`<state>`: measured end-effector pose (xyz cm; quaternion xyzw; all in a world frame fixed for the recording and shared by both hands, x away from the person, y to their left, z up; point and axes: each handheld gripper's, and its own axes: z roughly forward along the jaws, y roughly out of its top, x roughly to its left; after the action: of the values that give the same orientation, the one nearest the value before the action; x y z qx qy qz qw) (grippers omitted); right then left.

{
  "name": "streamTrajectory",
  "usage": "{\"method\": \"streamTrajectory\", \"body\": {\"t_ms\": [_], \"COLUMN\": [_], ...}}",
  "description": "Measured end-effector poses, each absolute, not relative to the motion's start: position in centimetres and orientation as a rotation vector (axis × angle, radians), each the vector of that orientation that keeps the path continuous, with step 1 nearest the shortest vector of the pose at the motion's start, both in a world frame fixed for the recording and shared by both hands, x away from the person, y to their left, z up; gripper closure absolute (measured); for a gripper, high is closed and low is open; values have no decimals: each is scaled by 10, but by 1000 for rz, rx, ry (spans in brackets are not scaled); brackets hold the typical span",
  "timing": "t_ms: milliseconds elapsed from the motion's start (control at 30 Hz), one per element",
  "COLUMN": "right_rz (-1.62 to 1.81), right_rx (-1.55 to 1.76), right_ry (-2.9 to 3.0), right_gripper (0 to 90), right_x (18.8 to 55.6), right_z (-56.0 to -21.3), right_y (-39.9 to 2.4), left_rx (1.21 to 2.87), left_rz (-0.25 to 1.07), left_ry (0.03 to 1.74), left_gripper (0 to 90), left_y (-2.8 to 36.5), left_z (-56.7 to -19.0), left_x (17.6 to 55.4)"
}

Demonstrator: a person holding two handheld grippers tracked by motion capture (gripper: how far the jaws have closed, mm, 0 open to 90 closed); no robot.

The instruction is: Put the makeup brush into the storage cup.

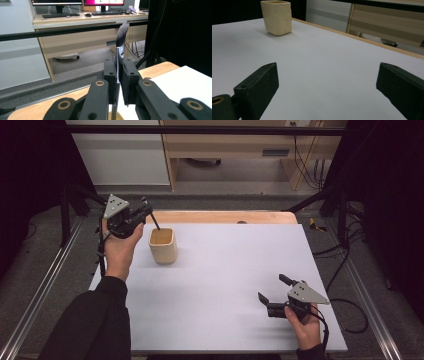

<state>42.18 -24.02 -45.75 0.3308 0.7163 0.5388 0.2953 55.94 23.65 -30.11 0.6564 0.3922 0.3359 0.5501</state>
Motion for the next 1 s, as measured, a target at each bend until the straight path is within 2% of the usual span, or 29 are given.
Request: {"method": "streamTrajectory", "body": {"t_ms": [1000], "right_rz": [1449], "right_rx": [887], "right_ry": [1897], "right_gripper": [37], "right_x": [421], "right_z": [-457], "right_y": [-241], "left_rx": [1565], "left_rz": [835], "left_ry": [967], "left_gripper": [836], "left_y": [237], "left_z": [-306], "left_x": [559]}}
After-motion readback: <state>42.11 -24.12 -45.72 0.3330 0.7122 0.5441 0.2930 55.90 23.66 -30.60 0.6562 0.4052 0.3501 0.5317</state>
